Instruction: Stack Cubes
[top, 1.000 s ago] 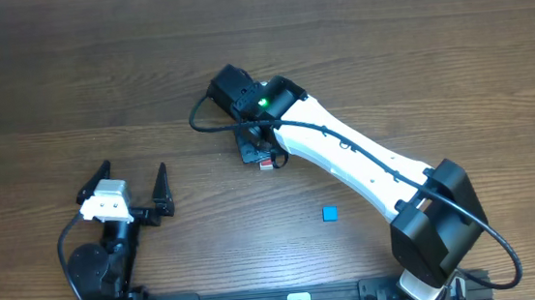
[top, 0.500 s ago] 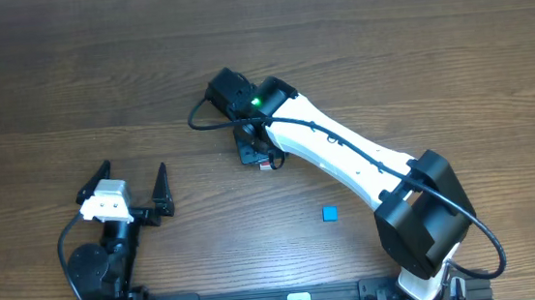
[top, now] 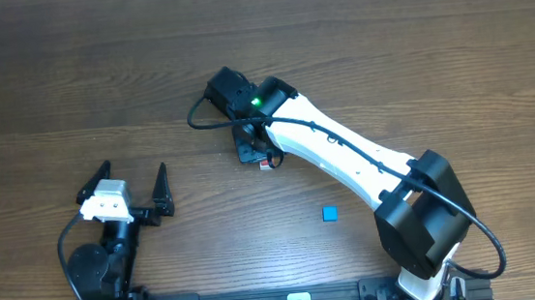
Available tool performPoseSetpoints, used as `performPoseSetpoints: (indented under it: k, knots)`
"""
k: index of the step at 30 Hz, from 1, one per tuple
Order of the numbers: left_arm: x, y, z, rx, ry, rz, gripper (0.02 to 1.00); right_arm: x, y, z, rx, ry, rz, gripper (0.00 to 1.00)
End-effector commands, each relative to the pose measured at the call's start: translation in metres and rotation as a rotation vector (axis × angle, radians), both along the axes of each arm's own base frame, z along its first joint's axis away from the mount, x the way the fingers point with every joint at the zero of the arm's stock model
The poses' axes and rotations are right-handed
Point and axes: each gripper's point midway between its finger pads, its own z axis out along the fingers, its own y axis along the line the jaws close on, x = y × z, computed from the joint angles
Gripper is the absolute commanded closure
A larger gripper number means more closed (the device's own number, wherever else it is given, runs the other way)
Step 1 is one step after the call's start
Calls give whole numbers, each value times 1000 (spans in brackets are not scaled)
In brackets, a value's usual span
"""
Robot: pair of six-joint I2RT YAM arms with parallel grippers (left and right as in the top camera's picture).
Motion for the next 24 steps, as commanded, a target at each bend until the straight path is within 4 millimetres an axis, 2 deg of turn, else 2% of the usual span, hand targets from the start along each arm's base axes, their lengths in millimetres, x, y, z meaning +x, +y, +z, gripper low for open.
performPoseSetpoints:
  k: [1, 20, 24]
  knots:
    - [0, -3, -1, 14, -4, -14, 18, 1, 2, -2, -4, -2, -10, 989]
    - [0, -3, -1, 14, -4, -14, 18, 4, 0, -13, -27, 5, -13, 982]
    - [0, -3, -1, 14, -4, -14, 18, 4, 0, -13, -27, 6, -13, 930]
